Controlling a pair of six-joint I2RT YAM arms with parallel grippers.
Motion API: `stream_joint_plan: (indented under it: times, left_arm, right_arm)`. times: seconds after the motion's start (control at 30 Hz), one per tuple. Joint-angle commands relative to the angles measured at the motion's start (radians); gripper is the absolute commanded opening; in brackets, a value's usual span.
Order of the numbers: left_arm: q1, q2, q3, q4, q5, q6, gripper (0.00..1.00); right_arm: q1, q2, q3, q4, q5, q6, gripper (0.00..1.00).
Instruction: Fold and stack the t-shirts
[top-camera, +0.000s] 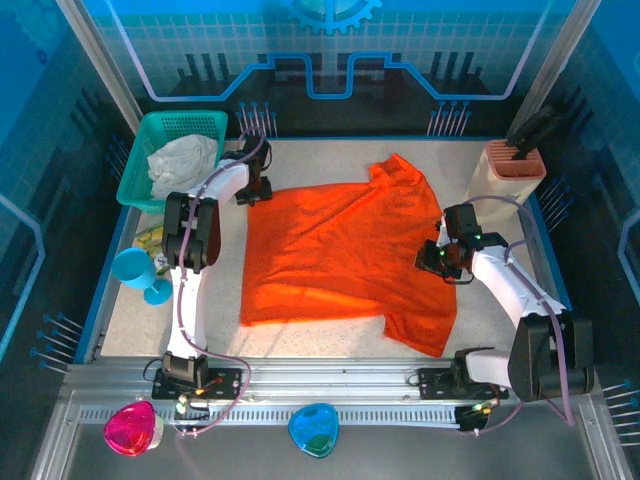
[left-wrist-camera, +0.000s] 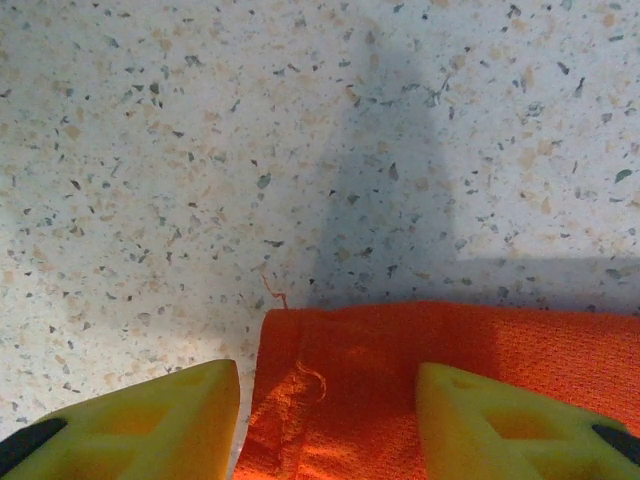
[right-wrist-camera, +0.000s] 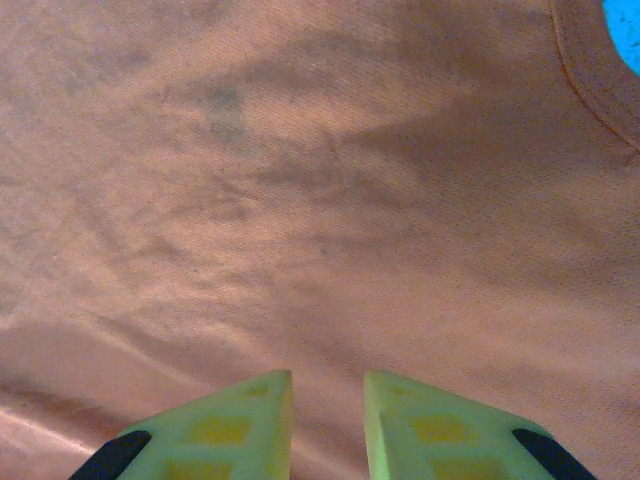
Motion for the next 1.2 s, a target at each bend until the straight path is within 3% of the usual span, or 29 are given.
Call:
stream_joint_plan:
  times: [0.0,0.17,0.3,0.4,0.63,0.77,0.87,0.97,1.17]
  left_arm:
    - [0.008,0.048,0.057,-0.063,0.027,0.002,0.50]
    - [0.008,0.092,0.103,-0.097,0.042,-0.010,0.43]
    - [0.008,0.100,0.106,-0.091,0.044,-0.016,0.19]
    - [0.008,0.072,0.079,-0.070,0.045,-0.016,0.07]
    - [0.001,-0.112,-0.068,0.003,0.082,-0.023,0.00]
    - [-0.003,-0.222,-0.157,0.017,0.110,-0.041,0.00]
    - [-0.012,-0.292,-0.231,0.038,0.127,-0.056,0.00]
    - [-0.022,-0.350,-0.294,0.060,0.131,-0.065,0.00]
    - [-0.038,-0.365,-0.327,0.074,0.140,-0.068,0.00]
  right_arm:
    - [0.015,0.007,0.017,-0.010,-0.008,-0.014,0.25]
    - [0.015,0.006,0.021,-0.018,0.001,-0.022,0.25]
    - [0.016,0.017,0.035,-0.024,0.004,-0.035,0.25]
    - [0.016,0.045,0.066,-0.022,0.009,-0.056,0.26]
    - [-0.001,0.255,0.284,0.009,0.058,-0.182,0.41]
    - [-0.042,0.460,0.479,0.034,0.024,-0.213,0.45]
    - [-0.051,0.607,0.655,0.039,0.034,-0.227,0.55]
    - [-0.052,0.790,0.904,-0.060,0.055,-0.258,0.61]
    - [-0.052,1.160,1.445,-0.305,0.108,-0.351,0.64]
